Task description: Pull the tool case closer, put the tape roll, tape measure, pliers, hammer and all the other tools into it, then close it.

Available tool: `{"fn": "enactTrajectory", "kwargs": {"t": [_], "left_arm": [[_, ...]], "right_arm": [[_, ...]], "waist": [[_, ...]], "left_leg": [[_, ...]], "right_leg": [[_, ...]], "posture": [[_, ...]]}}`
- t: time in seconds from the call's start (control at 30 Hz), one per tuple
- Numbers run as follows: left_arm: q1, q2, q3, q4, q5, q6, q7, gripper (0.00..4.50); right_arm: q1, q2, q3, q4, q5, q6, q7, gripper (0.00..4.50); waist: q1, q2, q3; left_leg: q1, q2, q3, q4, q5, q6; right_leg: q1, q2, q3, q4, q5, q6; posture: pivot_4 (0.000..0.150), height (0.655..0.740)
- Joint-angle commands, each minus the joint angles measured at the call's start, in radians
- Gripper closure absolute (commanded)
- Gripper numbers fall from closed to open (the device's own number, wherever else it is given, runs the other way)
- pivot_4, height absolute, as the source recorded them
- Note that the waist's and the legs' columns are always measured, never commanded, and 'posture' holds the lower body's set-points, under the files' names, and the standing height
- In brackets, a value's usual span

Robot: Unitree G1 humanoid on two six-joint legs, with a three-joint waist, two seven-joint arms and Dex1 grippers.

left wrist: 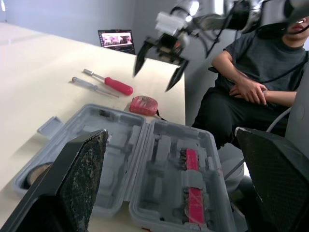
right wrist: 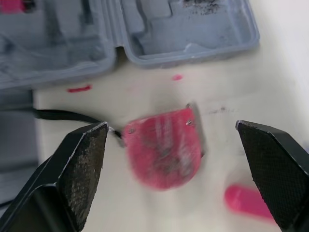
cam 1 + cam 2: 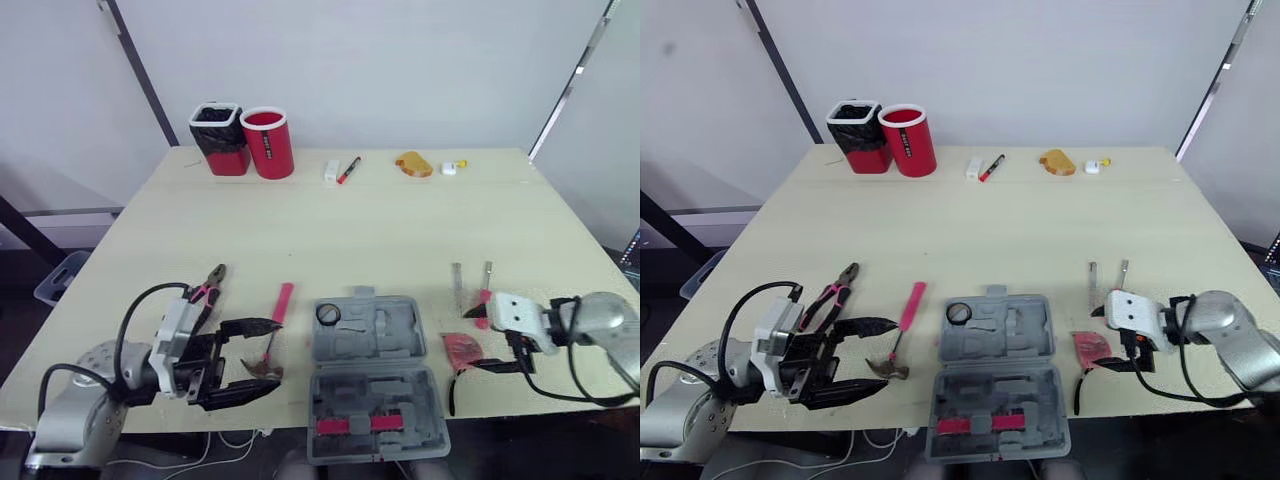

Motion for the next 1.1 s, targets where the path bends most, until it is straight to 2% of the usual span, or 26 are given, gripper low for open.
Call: {"fn": "enactTrajectory", "kwargs": {"t": [0.03, 0.37, 0.7, 0.8, 0.83, 0.87, 1.1], "left_arm": [[-0.014, 0.018, 0.01, -0.017, -0.01, 0.0, -0.01, 0.0], [0.011, 0.018, 0.029, 0.049, 0.01, -0.069, -0.059, 0.0], [0.023, -0.005, 0.028, 0.028, 0.001, -0.128, -0.057, 0.0], [0.011, -0.016, 0.02, 0.018, -0.006, -0.124, -0.035, 0.0], [0.008, -0.017, 0.018, 0.017, -0.005, -0.124, -0.031, 0.0], [0.005, -0.019, 0.016, 0.016, -0.004, -0.123, -0.029, 0.0], [-0.043, -0.036, 0.002, 0.059, 0.011, -0.118, -0.003, 0.0]], "right_arm": [[-0.064, 0.034, 0.036, 0.085, -0.065, -0.055, 0.074, 0.04], [-0.103, 0.108, 0.085, 0.241, -0.196, -0.178, 0.101, 0.04], [-0.101, 0.136, 0.06, 0.268, -0.222, -0.211, 0.096, 0.04], [-0.098, 0.138, 0.054, 0.257, -0.22, -0.207, 0.096, 0.82], [-0.097, 0.138, 0.052, 0.249, -0.219, -0.203, 0.097, 1.33], [-0.096, 0.136, 0.047, 0.233, -0.213, -0.193, 0.1, 1.55], [-0.112, 0.111, 0.026, 0.084, -0.193, -0.064, 0.133, 1.64]], "waist": [[0.005, 0.0, 0.0], [0.0, 0.001, 0.0], [0.0, 0.001, 0.0], [0.0, 0.001, 0.0], [0.001, 0.001, 0.0], [0.0, 0.001, 0.0], [0.001, 0.001, 0.001]], "left_leg": [[0.0, 0.0, 0.0, 0.0, 0.0, 0.0], [0.001, 0.0, 0.001, 0.0, 0.0, 0.0], [0.001, 0.0, 0.001, 0.0, 0.0, 0.0], [0.001, 0.0, 0.001, 0.0, 0.0, 0.0], [0.001, 0.0, 0.001, 0.0, 0.0, 0.0], [0.001, 0.0, 0.001, 0.0, 0.0, 0.0], [0.001, 0.0, 0.001, 0.0, 0.0, 0.0]], "right_leg": [[0.0, 0.0, 0.0, 0.0, 0.0, 0.0], [0.0, 0.0, 0.0, 0.001, 0.0, 0.0], [0.0, 0.0, 0.0, 0.001, 0.0, 0.0], [0.0, 0.0, 0.0, 0.001, 0.0, 0.0], [0.0, 0.0, 0.0, 0.001, 0.0, 0.0], [0.0, 0.0, 0.0, 0.001, 0.0, 0.0], [0.0, 0.0, 0.001, 0.001, 0.0, 0.0]], "posture": [[0.15, 0.74], [0.15, 0.74], [0.15, 0.74], [0.15, 0.74], [0.15, 0.74], [0.15, 0.74], [0.15, 0.74]]}}
